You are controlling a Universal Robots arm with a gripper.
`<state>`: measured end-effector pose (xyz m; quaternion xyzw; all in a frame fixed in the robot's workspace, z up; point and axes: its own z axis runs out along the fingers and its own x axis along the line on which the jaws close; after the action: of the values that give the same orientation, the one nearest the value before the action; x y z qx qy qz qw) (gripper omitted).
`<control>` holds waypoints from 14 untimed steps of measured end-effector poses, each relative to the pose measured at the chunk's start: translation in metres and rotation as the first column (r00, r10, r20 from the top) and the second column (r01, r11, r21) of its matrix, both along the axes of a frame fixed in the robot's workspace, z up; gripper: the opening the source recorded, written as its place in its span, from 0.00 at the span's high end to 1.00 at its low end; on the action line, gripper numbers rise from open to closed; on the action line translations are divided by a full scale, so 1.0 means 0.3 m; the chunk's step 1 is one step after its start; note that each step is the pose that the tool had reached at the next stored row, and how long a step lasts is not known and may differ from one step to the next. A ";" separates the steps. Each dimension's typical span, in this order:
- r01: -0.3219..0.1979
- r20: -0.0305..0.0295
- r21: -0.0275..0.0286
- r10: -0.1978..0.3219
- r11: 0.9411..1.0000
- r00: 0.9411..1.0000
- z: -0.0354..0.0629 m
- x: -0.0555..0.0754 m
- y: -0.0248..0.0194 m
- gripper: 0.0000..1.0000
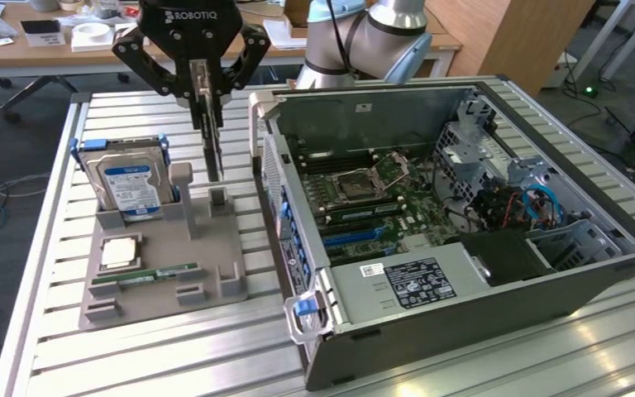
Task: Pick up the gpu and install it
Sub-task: 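Pick up the gpu and move the gpu toward the slot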
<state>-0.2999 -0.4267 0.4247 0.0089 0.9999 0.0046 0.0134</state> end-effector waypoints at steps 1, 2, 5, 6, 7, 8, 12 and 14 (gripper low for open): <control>0.000 0.000 0.000 0.000 1.000 1.000 0.000 0.000 0.000 0.74; 0.000 0.000 0.000 0.000 1.000 1.000 0.000 0.001 0.000 0.74; 0.000 0.000 0.000 0.000 1.000 1.000 0.000 0.006 0.000 0.74; 0.000 0.000 0.000 0.000 1.000 1.000 0.000 0.008 0.000 0.74; 0.000 0.000 0.000 0.000 1.000 1.000 0.000 0.012 0.000 0.74; 0.000 0.000 0.000 0.000 1.000 1.000 0.000 0.015 0.000 0.74; 0.000 0.000 0.000 0.000 1.000 1.000 0.000 0.029 0.000 0.74; 0.000 0.000 0.000 0.000 1.000 1.000 0.000 0.039 0.000 0.74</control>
<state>-0.2882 -0.4267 0.4247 0.0089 0.9999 0.0045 0.0134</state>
